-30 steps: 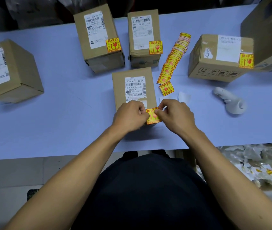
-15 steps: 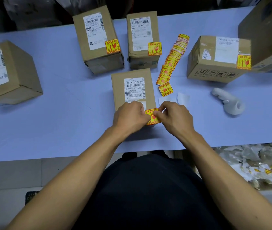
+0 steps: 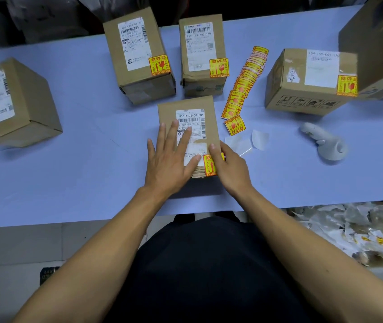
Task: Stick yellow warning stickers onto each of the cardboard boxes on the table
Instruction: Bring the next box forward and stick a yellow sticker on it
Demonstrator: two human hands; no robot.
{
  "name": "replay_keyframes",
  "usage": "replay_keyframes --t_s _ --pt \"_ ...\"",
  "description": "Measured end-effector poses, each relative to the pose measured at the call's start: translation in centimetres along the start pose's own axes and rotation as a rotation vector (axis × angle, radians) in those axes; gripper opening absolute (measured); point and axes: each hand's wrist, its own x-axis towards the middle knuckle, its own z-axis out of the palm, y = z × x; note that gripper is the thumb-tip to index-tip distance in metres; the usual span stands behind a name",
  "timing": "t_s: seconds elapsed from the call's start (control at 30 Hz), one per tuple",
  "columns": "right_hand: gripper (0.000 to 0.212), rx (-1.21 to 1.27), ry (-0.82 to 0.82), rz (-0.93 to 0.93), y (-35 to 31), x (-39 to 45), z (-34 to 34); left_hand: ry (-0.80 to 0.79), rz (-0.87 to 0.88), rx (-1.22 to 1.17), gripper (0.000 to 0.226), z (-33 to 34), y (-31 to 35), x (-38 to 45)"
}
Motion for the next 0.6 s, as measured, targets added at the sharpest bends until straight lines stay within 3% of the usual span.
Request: replay_keyframes --t_s 0.23,0.37,0.47,0.53,0.6 --pt "0.072 0.041 -0.133 -0.024 2.1 -1.5 -0.2 0.019 0.001 -0.059 0.072 0.5 -0.3 0.1" --pt "0.081 0.183 -0.127 -0.004 1.6 -0.7 -0.8 0.098 -0.030 -0.375 0.072 0.4 -0.6 0.1" --pt "0.079 0.328 -0.067 0.086 0.2 1.3 -0.7 0.187 -0.231 -0.614 0.080 0.3 -0.6 0.5" --pt "0.078 0.348 -0.074 0.110 -0.9 2.8 -0.4 0.133 -0.407 -0.865 0.085 0.2 -0.8 1.3" --pt "0.076 0.292 -0.092 0.094 -1.5 3.7 0.2 0.073 -0.537 -1.112 0.074 0.3 -1.0 2.1"
